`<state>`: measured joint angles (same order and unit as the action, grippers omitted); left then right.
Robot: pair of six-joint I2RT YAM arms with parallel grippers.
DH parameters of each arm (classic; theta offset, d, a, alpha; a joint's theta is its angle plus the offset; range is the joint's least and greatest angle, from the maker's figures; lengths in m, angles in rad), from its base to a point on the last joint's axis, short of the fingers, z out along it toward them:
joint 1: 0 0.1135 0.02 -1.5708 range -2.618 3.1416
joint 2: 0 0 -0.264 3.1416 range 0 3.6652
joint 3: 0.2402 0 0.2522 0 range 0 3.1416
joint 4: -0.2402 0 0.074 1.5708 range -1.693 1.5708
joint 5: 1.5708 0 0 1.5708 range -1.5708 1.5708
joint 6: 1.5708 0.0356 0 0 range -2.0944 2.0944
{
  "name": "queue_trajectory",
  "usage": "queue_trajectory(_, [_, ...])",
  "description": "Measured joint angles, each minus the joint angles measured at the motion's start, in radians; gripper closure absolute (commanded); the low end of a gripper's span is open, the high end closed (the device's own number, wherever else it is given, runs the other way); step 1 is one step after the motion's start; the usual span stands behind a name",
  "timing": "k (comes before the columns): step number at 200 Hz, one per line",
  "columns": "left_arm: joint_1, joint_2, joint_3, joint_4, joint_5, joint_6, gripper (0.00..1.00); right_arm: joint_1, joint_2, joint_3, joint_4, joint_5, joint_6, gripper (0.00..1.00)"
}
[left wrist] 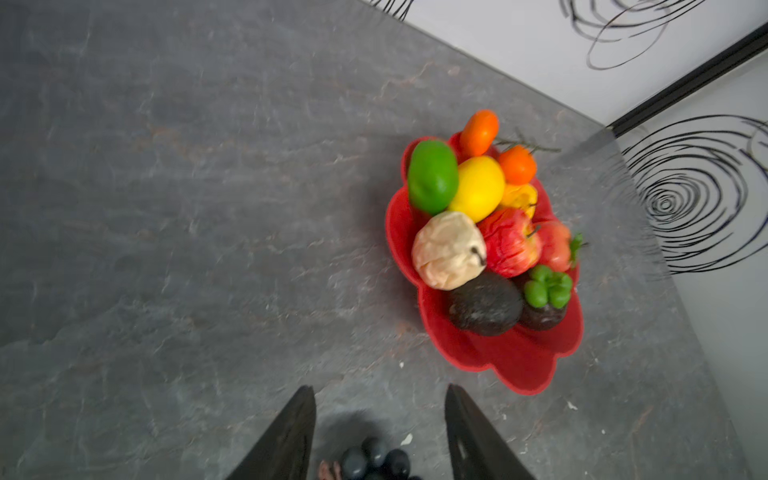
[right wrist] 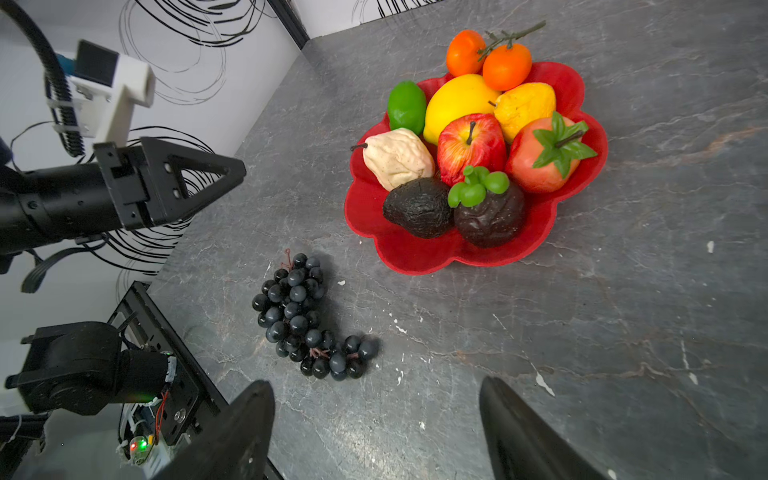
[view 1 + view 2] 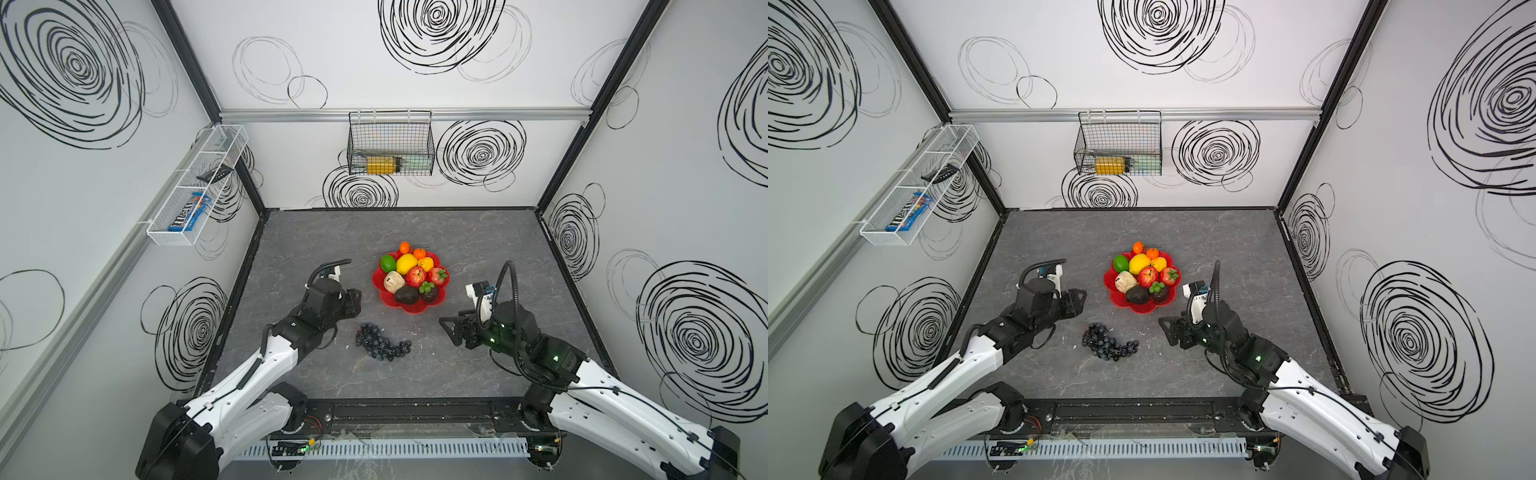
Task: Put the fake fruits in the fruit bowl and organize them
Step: 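Lower the left gripper onto the dark grape bunch while the right moves nearer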
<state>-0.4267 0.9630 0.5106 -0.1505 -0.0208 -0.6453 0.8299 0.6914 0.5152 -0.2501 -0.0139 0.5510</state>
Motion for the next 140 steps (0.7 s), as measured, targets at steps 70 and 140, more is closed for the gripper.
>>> queue_trajectory(70, [0.106, 0.117, -0.116, 0.130, 0.237, -0.043, 0.56, 0.096, 0.062, -0.006, 0.040, 0.024, 0.029, 0.17])
queue_trajectory(140, [0.105, 0.204, -0.122, 0.206, 0.301, -0.044, 0.61, 0.122, 0.085, -0.010, 0.055, 0.048, 0.043, 0.15])
